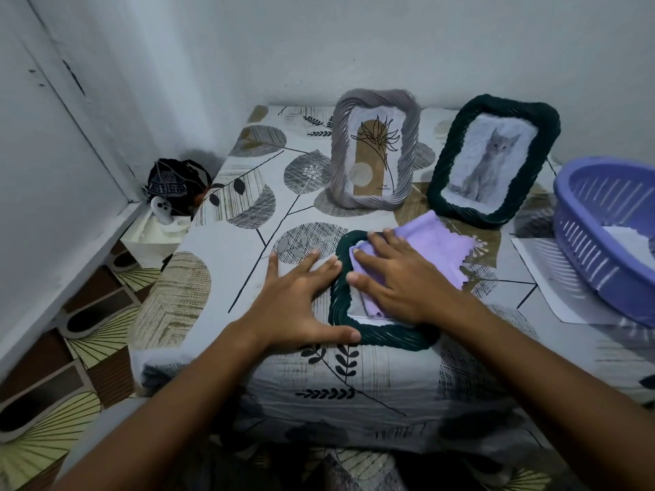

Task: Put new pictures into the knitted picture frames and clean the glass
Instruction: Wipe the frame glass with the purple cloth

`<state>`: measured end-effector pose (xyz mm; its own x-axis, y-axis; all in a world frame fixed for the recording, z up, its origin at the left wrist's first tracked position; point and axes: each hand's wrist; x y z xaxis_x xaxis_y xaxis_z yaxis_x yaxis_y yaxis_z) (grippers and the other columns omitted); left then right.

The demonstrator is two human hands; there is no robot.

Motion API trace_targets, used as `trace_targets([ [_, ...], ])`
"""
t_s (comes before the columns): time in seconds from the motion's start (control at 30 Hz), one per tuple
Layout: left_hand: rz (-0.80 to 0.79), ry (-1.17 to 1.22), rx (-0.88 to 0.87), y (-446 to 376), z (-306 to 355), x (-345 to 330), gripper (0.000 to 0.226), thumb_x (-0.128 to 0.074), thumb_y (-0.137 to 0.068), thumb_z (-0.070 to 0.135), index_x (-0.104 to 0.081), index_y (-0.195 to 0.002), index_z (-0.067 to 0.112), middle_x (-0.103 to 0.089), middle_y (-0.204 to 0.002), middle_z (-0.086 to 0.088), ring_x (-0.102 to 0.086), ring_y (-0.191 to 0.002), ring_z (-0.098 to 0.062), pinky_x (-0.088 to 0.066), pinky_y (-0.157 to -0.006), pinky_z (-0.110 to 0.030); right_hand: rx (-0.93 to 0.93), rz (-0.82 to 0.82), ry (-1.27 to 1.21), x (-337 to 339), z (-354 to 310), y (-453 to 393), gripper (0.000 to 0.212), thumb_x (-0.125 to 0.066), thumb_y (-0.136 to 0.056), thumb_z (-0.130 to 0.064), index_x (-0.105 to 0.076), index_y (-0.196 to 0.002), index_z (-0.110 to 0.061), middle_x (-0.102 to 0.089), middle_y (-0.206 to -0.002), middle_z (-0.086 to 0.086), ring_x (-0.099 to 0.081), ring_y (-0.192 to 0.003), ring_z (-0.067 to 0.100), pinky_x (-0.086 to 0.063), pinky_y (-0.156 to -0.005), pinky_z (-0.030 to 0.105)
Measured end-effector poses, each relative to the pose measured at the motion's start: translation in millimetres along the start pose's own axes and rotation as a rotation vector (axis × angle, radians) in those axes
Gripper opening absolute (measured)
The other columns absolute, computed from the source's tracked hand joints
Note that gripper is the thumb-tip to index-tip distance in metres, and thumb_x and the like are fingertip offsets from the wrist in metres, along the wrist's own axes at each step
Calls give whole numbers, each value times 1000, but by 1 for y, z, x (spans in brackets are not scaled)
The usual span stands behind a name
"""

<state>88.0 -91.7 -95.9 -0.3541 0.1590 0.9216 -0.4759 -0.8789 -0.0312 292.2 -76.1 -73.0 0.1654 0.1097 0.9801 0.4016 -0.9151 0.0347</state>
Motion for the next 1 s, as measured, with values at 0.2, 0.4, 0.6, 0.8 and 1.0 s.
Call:
trace_targets([
  [0.2, -28, 20, -1, 1, -2, 4, 115, -44, -55, 92, -20, -151, 34, -16, -157, 19, 3, -143, 5, 13, -115, -54, -1, -4, 32, -2, -3, 6, 86, -5, -83, -76, -27, -150, -25, -8, -161, 8, -1, -148, 23, -3, -117, 32],
  [0.4, 0, 52, 17, 3, -1, 5, 116, -47, -52, 92, -19, -150, 35, -20, -157, 11, -5, -144, 0, 12, -116, -52, -10, -4, 37, -4, -4, -5, 85, -12, -84, -73, -23, -150, -22, -6, -161, 10, 1, -148, 25, -2, -118, 36],
  [0.6, -8, 71, 27, 3, 0, 6, 113, -50, -51, 90, -22, -147, 36, -23, -156, 9, -7, -144, -1, 15, -116, -50, 64, -44, 34, 1, 8, 8, 98, 7, -72, -81, -21, -151, -31, -5, -161, 1, 3, -148, 16, -9, -116, 29],
  [0.8, -7, 72, 25, 2, 0, 6, 114, -50, -50, 89, -23, -147, 36, -23, -156, 12, -5, -141, 6, 14, -116, -51, 78, -37, 23, -3, 2, 19, 85, -7, -79, -74, -20, -151, -31, -3, -161, 0, 5, -148, 16, 1, -111, 23],
  [1.0, -5, 96, 24, 1, -2, 4, 114, -54, -50, 89, -24, -147, 37, -24, -156, 13, -4, -141, 6, 15, -115, -51, 111, -76, -4, -3, 2, 31, 89, -1, -77, -80, -18, -151, -34, -1, -161, -3, 6, -147, 12, -2, -116, 28],
])
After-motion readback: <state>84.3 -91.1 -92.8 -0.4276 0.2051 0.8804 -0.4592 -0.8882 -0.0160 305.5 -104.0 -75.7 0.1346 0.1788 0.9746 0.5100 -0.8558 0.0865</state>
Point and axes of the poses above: each hand's wrist, its own y-axis away from the middle knuckle, its own x-axis out of the back of the hand, z = x × y
